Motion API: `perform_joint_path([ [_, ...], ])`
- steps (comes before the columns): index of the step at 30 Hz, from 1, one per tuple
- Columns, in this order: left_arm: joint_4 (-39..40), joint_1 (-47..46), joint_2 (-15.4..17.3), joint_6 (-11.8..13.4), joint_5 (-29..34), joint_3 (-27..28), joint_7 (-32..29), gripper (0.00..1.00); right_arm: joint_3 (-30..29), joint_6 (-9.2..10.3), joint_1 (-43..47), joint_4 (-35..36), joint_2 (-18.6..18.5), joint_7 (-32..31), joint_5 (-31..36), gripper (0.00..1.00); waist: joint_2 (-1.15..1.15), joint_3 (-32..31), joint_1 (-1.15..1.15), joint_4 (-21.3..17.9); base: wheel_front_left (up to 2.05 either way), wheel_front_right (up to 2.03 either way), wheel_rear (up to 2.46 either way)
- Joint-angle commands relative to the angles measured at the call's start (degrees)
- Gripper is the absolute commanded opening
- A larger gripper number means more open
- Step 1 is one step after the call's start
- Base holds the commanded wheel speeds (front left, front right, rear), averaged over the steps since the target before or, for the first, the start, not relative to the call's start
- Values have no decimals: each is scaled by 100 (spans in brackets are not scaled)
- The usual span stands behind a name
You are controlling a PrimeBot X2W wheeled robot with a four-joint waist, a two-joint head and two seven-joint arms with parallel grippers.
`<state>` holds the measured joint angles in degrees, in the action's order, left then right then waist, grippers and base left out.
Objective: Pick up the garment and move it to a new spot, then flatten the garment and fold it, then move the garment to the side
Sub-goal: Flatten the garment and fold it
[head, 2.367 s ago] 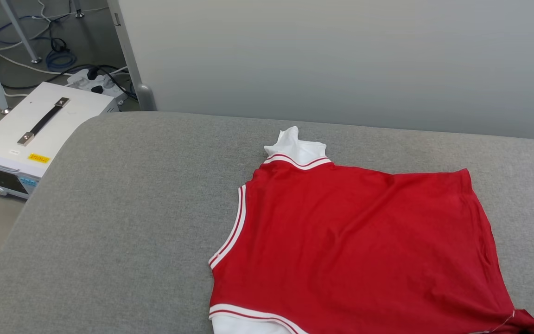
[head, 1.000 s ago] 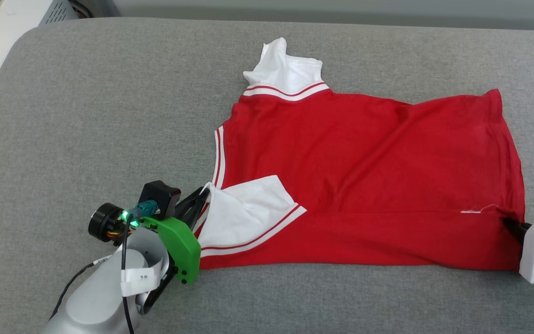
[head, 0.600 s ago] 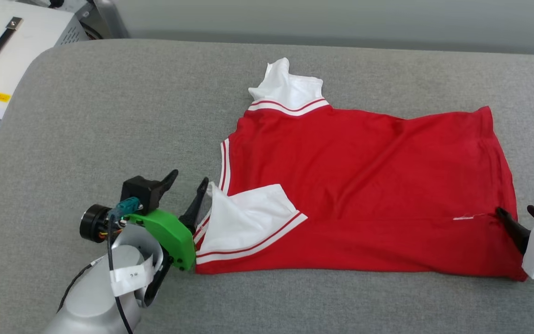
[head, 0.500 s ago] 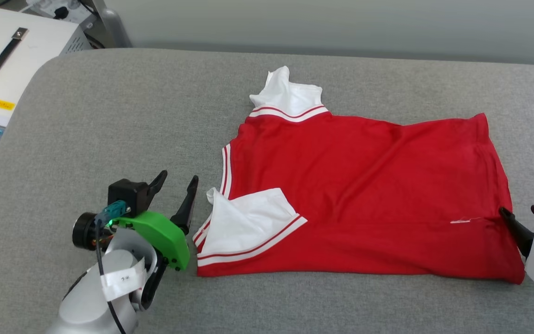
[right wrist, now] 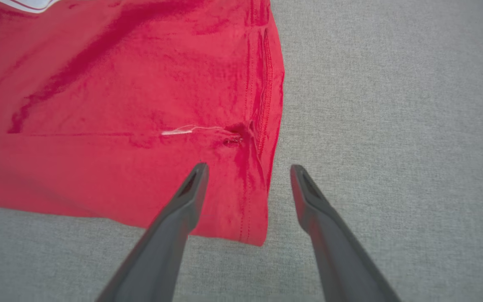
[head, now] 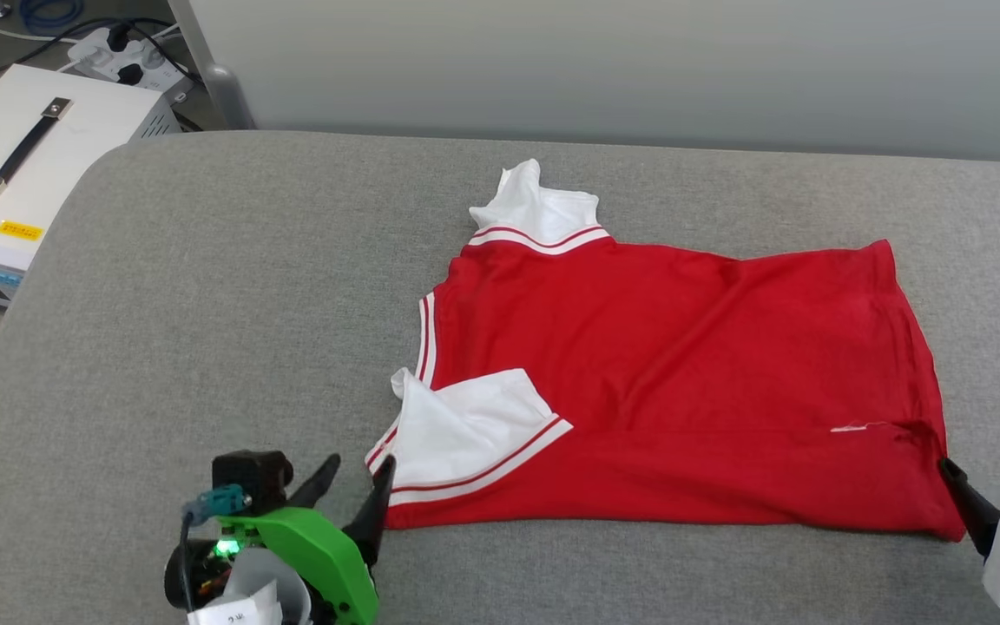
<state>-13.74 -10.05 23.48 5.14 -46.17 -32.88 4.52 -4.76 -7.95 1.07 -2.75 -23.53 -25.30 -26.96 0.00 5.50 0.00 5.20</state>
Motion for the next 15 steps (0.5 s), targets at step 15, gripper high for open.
perform_joint_path([
  [15, 30, 75, 72, 729, 25, -213, -858, 100, -273, 46, 177, 707, 456, -416, 353, 100, 0, 383, 0, -251, 0, 0, 0],
])
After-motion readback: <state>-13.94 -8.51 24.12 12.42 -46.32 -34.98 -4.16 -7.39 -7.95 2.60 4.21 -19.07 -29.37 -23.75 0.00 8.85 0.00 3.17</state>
